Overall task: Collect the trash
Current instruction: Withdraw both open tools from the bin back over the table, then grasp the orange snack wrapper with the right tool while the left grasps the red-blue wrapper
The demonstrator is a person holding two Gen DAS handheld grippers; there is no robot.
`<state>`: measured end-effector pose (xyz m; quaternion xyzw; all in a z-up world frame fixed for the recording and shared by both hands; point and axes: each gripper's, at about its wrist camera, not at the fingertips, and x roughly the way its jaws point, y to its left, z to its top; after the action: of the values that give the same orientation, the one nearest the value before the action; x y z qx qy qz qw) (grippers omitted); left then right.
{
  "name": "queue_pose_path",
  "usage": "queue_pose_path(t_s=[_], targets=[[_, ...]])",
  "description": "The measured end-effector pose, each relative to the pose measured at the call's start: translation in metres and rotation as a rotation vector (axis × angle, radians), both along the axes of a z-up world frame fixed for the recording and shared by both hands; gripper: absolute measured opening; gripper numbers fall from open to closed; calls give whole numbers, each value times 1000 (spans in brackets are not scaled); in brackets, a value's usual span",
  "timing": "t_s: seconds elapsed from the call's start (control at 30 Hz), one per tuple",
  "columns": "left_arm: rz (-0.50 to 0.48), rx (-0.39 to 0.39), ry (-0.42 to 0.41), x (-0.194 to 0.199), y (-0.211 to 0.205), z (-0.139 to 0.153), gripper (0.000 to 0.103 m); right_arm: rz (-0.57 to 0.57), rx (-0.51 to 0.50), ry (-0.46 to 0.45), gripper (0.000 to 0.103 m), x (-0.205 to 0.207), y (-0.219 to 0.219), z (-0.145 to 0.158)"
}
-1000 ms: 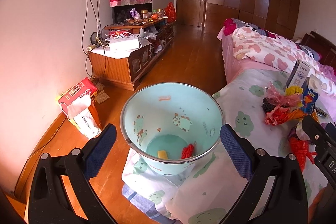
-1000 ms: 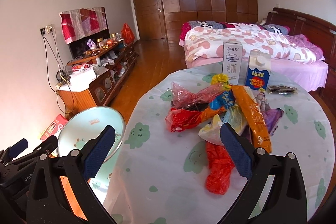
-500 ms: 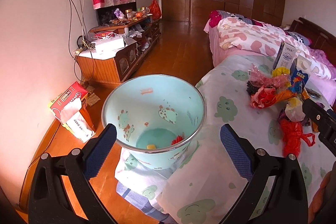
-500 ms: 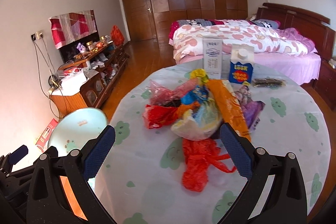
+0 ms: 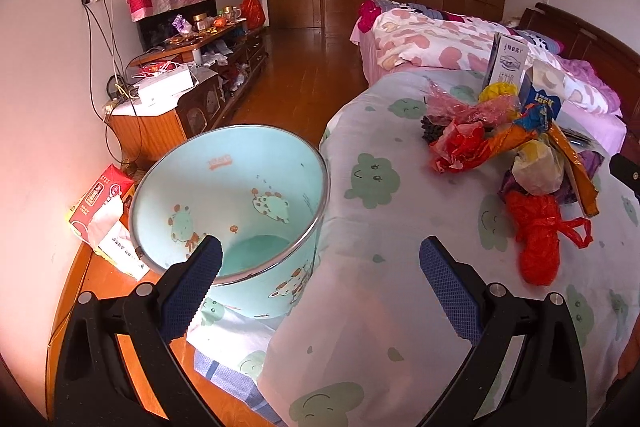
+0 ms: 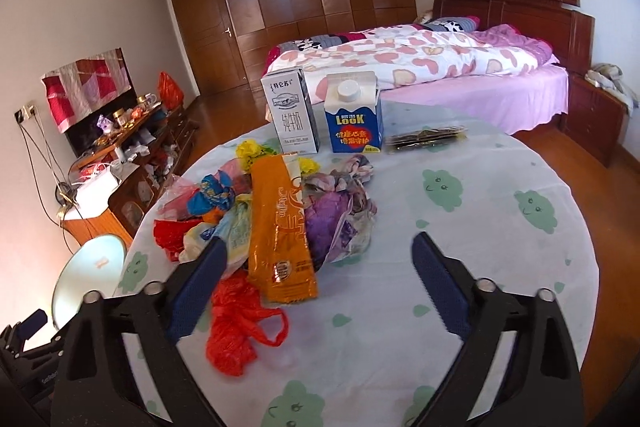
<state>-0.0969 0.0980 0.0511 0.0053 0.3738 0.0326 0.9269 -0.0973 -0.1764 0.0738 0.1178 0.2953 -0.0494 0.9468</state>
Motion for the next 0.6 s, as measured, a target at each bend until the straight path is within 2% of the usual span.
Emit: queue_pose_path(t_s=[0.27,0.4,0.43,0.47,0.5,0.6], targets=[[-63,2,-16,17,-27,5,97,71,31,65,74,32,0,-15],[-91,4,-33,28,-38,11,97,126,56,131,69,56,3,-28],[-95,4,-38,30,-40,11,97,136,63,144,62,59,3,-29],[-100,4,-44,34,-43,12,97,148,73,154,48,62,2,-31],[-102,5,-45,38,-44,12,97,160,84,162,40,63,2,-32],[-112,5,-52,51,-52,13,97,189,109,137,28,56,-3,-28]])
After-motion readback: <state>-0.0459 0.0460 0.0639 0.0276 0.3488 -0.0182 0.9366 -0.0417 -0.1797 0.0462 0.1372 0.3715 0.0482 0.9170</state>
